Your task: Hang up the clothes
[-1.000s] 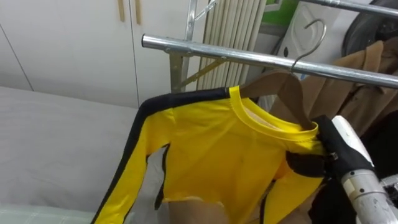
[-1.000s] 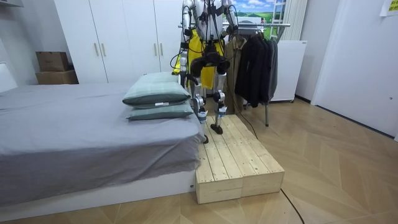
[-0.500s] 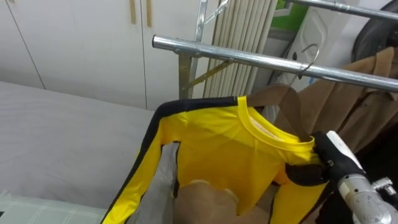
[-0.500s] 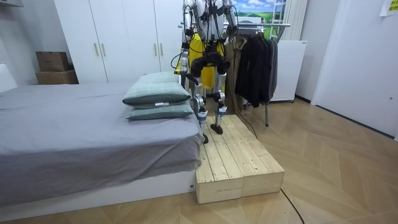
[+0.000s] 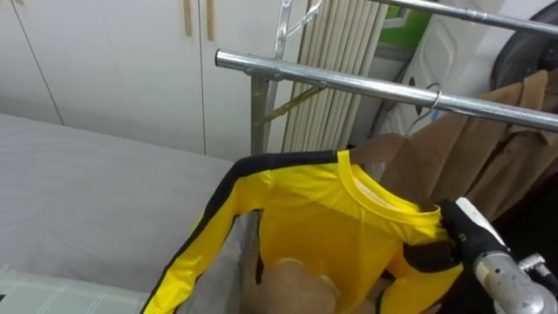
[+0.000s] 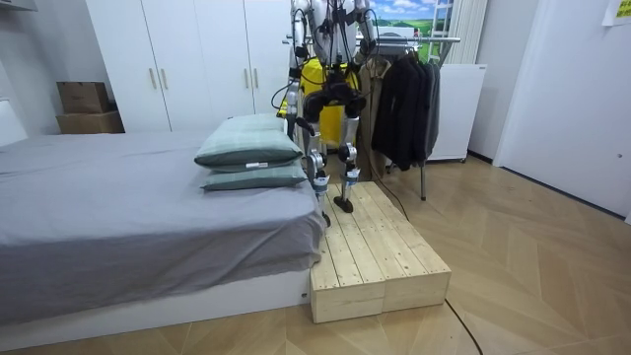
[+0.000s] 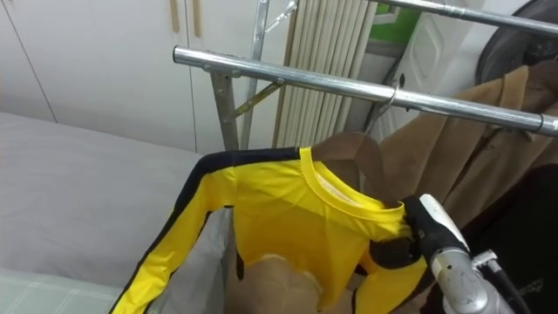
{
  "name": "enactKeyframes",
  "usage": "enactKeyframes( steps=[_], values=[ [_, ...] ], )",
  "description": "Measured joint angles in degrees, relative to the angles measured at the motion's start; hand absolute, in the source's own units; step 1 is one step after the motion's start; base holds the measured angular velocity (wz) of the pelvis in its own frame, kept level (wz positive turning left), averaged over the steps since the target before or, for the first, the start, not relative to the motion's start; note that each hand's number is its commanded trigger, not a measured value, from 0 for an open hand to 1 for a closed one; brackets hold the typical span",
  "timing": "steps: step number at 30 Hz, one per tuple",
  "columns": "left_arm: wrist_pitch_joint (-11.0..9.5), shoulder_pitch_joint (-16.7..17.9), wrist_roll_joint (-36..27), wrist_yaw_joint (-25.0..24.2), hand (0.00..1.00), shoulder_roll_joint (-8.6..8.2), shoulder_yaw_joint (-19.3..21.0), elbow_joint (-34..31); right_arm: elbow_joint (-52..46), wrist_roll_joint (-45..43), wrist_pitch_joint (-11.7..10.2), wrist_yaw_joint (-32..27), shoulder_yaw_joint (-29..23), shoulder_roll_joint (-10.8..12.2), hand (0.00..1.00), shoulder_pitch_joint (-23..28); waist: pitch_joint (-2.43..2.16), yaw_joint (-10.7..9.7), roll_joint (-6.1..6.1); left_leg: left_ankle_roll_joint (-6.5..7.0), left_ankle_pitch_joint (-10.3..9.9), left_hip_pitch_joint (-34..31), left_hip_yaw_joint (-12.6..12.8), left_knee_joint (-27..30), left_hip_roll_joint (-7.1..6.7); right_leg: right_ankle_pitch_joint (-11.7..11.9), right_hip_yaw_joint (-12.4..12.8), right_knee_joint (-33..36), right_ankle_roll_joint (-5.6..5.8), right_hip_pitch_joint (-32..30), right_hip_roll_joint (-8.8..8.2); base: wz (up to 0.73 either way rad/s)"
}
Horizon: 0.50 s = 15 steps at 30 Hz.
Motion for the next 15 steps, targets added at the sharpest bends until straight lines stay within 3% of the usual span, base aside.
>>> enactKeyframes(
  steps=[15],
  values=[
    [0.0,0.0,1.1,0.0,0.0,0.04,2.2,-0.5,4.6,-1.9,-1.7,-0.2,-2.3,0.0,1.0,-0.7,0.33,0.2,-0.51,-0.06,0.0,0.5,-1.0,-0.1,0.08,-0.1,-0.7,-0.4,-0.2,1.0,0.0,0.03]
  ],
)
